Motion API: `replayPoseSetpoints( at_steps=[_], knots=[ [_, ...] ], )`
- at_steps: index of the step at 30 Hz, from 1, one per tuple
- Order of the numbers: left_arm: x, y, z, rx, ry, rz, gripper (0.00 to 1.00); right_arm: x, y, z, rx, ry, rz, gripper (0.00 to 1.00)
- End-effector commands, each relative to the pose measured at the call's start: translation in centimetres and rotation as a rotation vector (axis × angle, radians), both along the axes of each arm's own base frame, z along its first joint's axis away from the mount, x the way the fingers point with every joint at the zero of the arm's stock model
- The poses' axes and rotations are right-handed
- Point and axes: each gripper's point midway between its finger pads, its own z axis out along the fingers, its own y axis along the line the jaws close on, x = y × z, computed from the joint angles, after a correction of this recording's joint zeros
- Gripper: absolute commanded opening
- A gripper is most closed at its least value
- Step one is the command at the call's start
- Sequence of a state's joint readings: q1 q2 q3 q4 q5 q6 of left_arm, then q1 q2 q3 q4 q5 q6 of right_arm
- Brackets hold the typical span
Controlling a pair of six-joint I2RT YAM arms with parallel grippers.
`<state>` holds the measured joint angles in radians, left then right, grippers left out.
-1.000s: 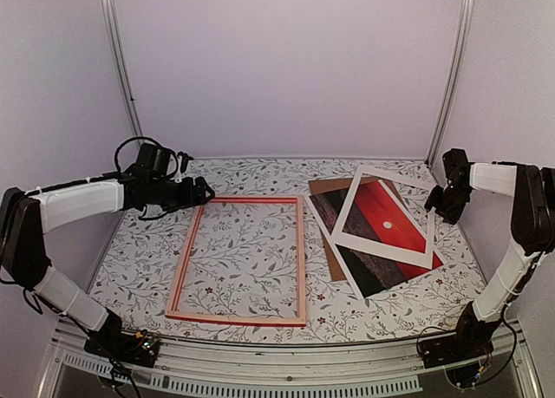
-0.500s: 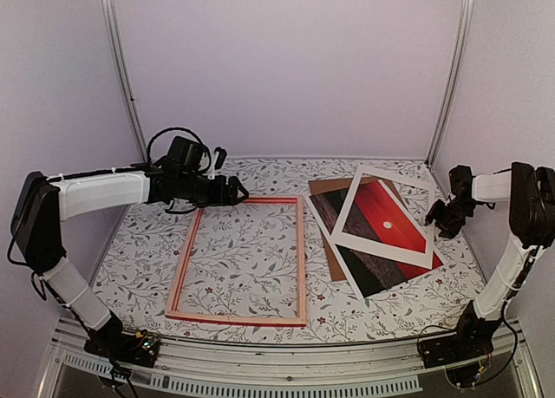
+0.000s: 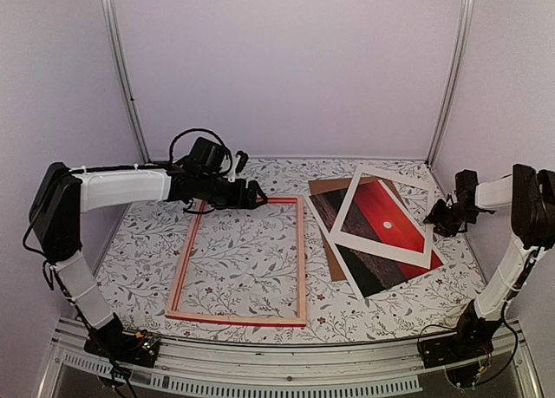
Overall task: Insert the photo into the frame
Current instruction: Pick up the mat board from the photo.
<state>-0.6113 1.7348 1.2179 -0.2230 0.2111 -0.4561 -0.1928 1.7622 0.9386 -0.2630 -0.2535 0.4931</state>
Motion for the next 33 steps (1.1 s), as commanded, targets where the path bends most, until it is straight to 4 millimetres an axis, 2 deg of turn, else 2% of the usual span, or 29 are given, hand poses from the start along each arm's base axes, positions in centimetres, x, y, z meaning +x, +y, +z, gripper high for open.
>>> replayPoseSetpoints(
  at_steps=[1, 8, 14, 22, 26, 33],
  knots=[
    [-0.4, -2.5, -0.4, -0.007, 0.002, -0.075, 0.87, -1.9, 1.0, -1.1, 0.064, 0.027, 0.014, 0.43],
    [-0.8, -6.3, -1.2, -0.017, 0.003, -0.167, 0.86, -1.6, 1.7, -0.2, 0.105, -0.052, 0.036, 0.34],
    [-1.3, -8.3, -2.7, -0.003, 0.031, -0.200, 0.86, -1.1, 1.8, 0.5, 0.119, -0.102, 0.041, 0.22],
    [-1.5, -8.7, -4.1, 0.027, 0.059, -0.201, 0.86, -0.3, 1.8, 1.5, 0.135, -0.162, 0.049, 0.10],
    [-1.5, -8.5, -4.4, 0.041, 0.065, -0.192, 0.86, 0.1, 1.6, 2.3, 0.134, -0.189, 0.048, 0.00],
    [-1.4, -8.1, -4.8, 0.064, 0.068, -0.177, 0.86, 0.5, 1.9, 3.5, 0.145, -0.223, 0.065, 0.00]
  ],
)
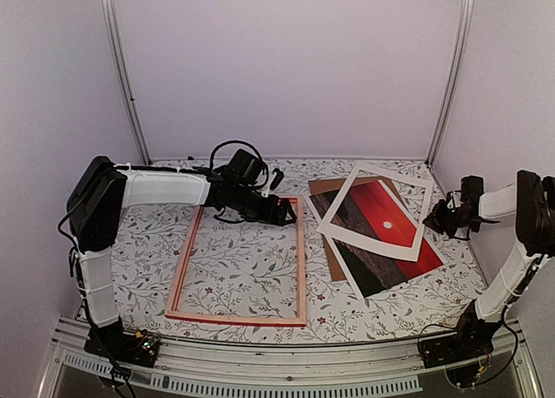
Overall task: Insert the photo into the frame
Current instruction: Pick up the mat board from the photo.
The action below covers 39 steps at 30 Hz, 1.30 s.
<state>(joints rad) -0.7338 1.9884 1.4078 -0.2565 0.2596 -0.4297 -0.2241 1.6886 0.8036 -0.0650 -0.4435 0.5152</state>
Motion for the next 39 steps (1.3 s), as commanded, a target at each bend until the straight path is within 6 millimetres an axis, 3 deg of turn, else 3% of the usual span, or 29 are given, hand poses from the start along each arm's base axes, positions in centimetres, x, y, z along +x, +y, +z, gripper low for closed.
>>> replayPoseSetpoints(
  at_steps=[1, 4, 11, 15, 23, 30, 39],
  knots=[
    [0.1, -0.2, 0.2, 0.023, -0.017, 0.000, 0.86, 0.6, 0.1, 2.2, 0.009, -0.071, 0.016, 0.00],
    [0.5, 0.4, 0.5, 0.042, -0.037, 0.023, 0.86, 0.6, 0.8, 3.5, 0.031, -0.099, 0.046, 0.00],
    [1.5, 2.2, 1.6, 0.063, -0.084, 0.075, 0.86, 0.3, 3.1, 9.6, 0.110, -0.194, 0.158, 0.00],
    [2.2, 3.2, 2.4, 0.058, -0.099, 0.101, 0.86, -0.1, 4.9, 14.5, 0.114, -0.263, 0.222, 0.00],
    [3.9, 6.5, 3.9, 0.064, -0.131, 0.191, 0.87, -0.9, 11.3, 25.3, 0.169, -0.418, 0.376, 0.00],
    [5.4, 12.4, 3.8, 0.097, -0.114, 0.348, 0.87, -2.2, 18.2, 31.9, 0.229, -0.509, 0.520, 0.00],
    [5.3, 23.1, 3.2, 0.140, -0.075, 0.589, 0.88, -4.9, 29.7, 36.9, 0.349, -0.574, 0.727, 0.00]
  ],
)
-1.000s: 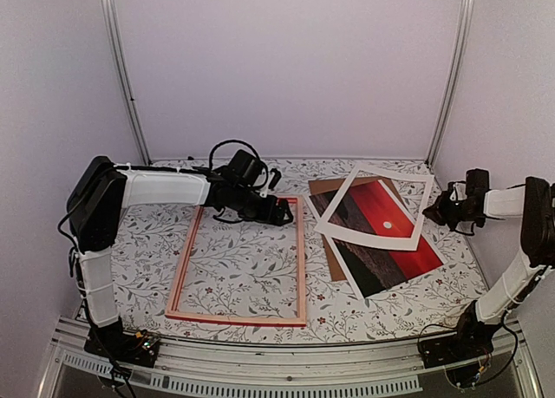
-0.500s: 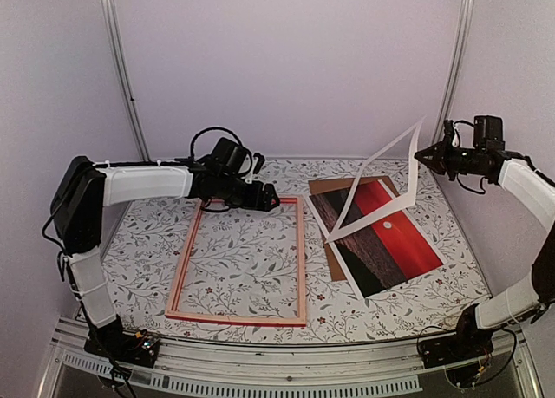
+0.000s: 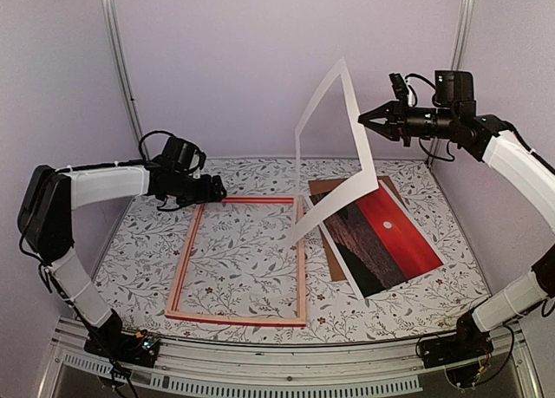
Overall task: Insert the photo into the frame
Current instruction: Pick up the mat board from the photo, then place the mat board on the glass panel.
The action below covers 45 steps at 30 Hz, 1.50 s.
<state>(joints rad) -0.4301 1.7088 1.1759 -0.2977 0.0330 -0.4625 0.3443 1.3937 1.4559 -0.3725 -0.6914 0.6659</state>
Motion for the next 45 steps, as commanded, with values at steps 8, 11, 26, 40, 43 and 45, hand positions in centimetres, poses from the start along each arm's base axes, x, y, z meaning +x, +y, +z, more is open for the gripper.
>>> replayPoseSetpoints(
  at_steps=[8, 11, 26, 40, 43, 45],
  knots=[
    [-2.3, 14.1, 0.7, 0.050, -0.004, 0.350, 0.89, -2.9, 13.3, 0.9, 0.145, 0.046, 0.226, 0.00],
    [-3.0, 15.8, 1.1, 0.040, -0.022, 0.398, 0.89, -3.0, 14.4, -3.0, 0.157, 0.150, 0.224, 0.00],
    [-4.8, 13.0, -4.7, -0.067, 0.099, 0.332, 0.89, -3.1, 12.4, -22.9, 0.006, 0.518, -0.024, 0.00],
    [-6.9, 8.0, -7.8, -0.172, 0.187, 0.193, 0.88, -5.8, 13.2, -27.9, -0.093, 0.599, -0.098, 0.00],
    [-7.4, 7.3, -8.1, -0.207, 0.201, 0.173, 0.87, -6.2, 13.5, -28.8, -0.111, 0.608, -0.102, 0.00],
    [-7.7, 6.9, -8.4, -0.223, 0.215, 0.162, 0.87, -6.4, 13.7, -29.2, -0.120, 0.609, -0.106, 0.00]
  ],
)
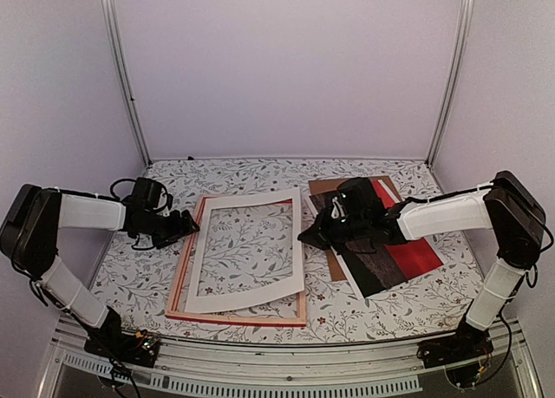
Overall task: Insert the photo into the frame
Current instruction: Place the mat board on the glass panel.
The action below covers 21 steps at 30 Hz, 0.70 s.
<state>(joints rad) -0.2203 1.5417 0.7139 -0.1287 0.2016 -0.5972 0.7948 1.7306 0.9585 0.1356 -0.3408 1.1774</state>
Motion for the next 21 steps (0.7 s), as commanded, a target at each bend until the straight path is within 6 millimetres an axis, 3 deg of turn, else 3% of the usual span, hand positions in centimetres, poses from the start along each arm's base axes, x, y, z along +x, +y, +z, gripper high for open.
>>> replayPoseSetpoints(
  at_steps=[1, 15, 21],
  knots=[
    [-0.6, -1.8, -0.4, -0.076, 0.011, -0.043, 0.87, -0.3, 0.5, -1.3, -0.027, 0.005, -0.017, 0.00],
    [-2.7, -5.2, -0.5, -0.155, 0.039, -0.109, 0.83, -1.3, 1.5, -3.4, -0.090, 0.028, -0.007, 0.00],
    [-2.5, -5.0, 0.0, -0.141, 0.023, -0.092, 0.83, -0.9, 1.2, -3.2, -0.148, -0.002, 0.003, 0.00]
  ],
)
